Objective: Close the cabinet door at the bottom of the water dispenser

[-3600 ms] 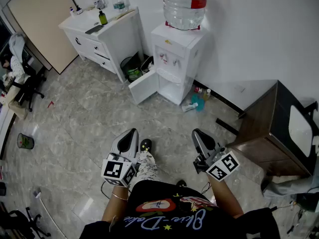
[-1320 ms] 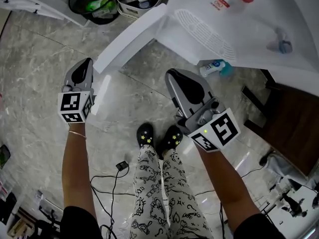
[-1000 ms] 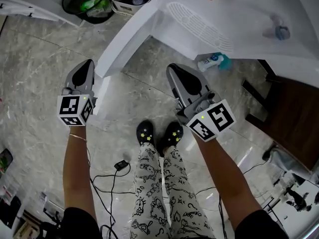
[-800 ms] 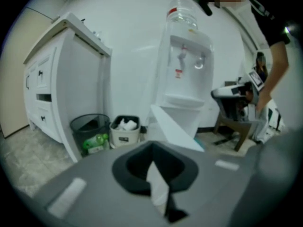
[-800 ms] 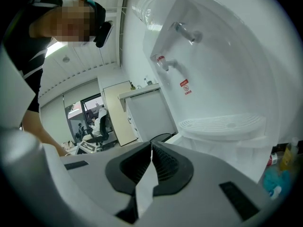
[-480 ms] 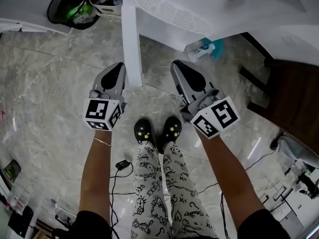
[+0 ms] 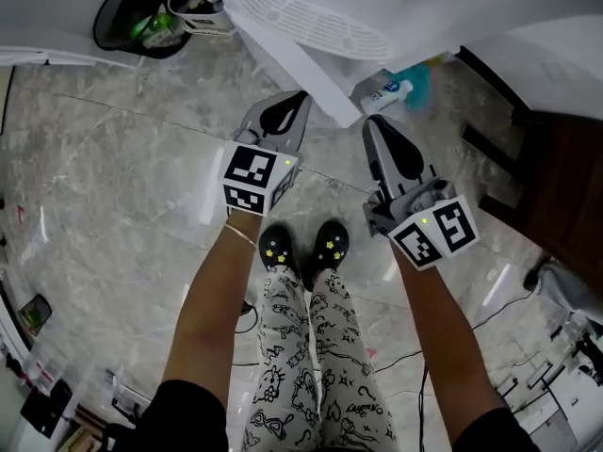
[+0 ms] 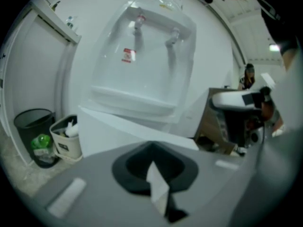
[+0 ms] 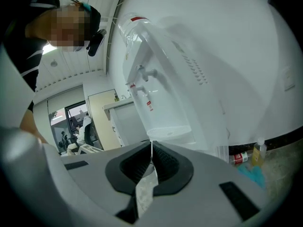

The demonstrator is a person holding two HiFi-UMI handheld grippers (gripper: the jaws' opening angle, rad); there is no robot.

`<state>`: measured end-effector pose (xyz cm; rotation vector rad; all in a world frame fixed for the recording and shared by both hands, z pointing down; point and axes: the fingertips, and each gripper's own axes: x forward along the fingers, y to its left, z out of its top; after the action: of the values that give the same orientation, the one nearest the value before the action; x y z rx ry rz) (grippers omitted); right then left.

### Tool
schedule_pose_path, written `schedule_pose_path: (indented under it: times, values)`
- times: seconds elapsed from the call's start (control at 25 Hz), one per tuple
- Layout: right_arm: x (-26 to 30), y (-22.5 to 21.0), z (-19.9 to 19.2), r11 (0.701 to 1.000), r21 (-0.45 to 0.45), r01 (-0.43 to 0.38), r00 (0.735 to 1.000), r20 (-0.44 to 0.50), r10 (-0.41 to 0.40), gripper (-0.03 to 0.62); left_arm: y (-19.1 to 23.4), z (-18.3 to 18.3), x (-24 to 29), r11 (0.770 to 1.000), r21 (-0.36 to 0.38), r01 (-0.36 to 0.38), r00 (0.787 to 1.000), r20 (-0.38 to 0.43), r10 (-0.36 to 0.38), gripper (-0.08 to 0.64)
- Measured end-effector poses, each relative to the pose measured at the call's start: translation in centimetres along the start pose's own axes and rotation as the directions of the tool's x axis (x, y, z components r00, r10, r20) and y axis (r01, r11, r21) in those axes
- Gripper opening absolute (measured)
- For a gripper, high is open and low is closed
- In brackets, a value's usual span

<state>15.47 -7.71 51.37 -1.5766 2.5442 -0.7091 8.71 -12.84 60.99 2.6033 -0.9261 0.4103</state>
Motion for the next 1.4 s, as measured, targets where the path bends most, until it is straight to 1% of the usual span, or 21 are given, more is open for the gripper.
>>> schedule_pose_path:
  times: [0.08,0.2,0.32,0.48,0.56,0.64,0.72,0.8,0.92,1.0,1.16,1.28,1.4]
  values:
    - [0.1,-0.2,0.7,1.000,0.002,0.001,1.000,0.007,-0.001,0.017,-0.2,0.5,1.3,1.000,0.010,0.011,1.000,-0.005,-0.011,0.000]
    - [0.5,-0.8,2.0,1.000,0.006,-0.016,0.999,0.029,0.016,0.017,-0.4,1.5,3.7,1.000,0.022,0.003,1.000,-0.010,-0.003,0.000]
    - [0.6,-1.1,2.8,0.999,0.010,-0.043,0.998,0.042,0.042,0.017,-0.7,2.3,6.1,1.000,0.004,-0.012,1.000,-0.007,0.012,0.000]
    - [0.7,-1.4,3.4,0.998,-0.003,-0.059,0.997,0.041,0.059,0.017,-0.4,3.3,7.7,0.999,-0.025,-0.031,1.000,0.000,0.031,0.000]
    - [0.5,-1.8,3.8,0.999,0.005,-0.053,0.998,0.046,0.053,0.017,-0.5,3.7,8.2,1.000,-0.007,-0.023,1.000,-0.014,0.023,0.000]
    - [0.3,-2.0,4.2,0.999,0.008,-0.046,0.998,0.053,0.045,0.017,-0.9,3.8,8.1,1.000,0.018,0.006,1.000,-0.027,-0.006,0.002]
    - [0.3,-1.7,4.5,0.999,0.001,-0.045,0.998,0.053,0.045,0.017,-1.4,3.6,7.0,0.999,0.037,0.037,0.999,-0.033,-0.036,0.002]
    - [0.5,-1.1,4.5,0.999,-0.003,-0.054,0.997,0.047,0.054,0.017,-1.8,3.7,5.0,0.997,0.062,0.048,0.998,-0.031,-0.046,0.002]
    - [0.7,-0.2,4.2,0.998,-0.017,-0.067,0.997,0.022,0.068,0.017,-2.5,4.8,1.5,0.995,0.080,0.053,0.999,0.002,-0.054,0.002]
    - [0.6,0.5,3.9,0.996,-0.042,-0.076,0.997,-0.009,0.076,0.017,-2.8,5.9,-0.7,0.997,0.068,0.036,0.999,0.033,-0.038,0.000]
    - [0.8,3.0,2.9,0.990,-0.074,-0.117,0.992,-0.064,0.112,0.017,-2.4,7.6,-5.4,0.999,0.041,-0.026,0.997,0.073,0.023,0.002]
    - [0.7,4.4,2.7,0.989,-0.078,-0.124,0.990,-0.081,0.117,0.015,-2.2,8.0,-8.2,0.998,0.022,-0.052,0.996,0.070,0.050,0.002]
    - [0.6,5.8,2.6,0.989,-0.078,-0.129,0.988,-0.097,0.121,0.015,-2.1,8.1,-10.7,0.997,0.009,-0.077,0.996,0.044,0.076,0.002]
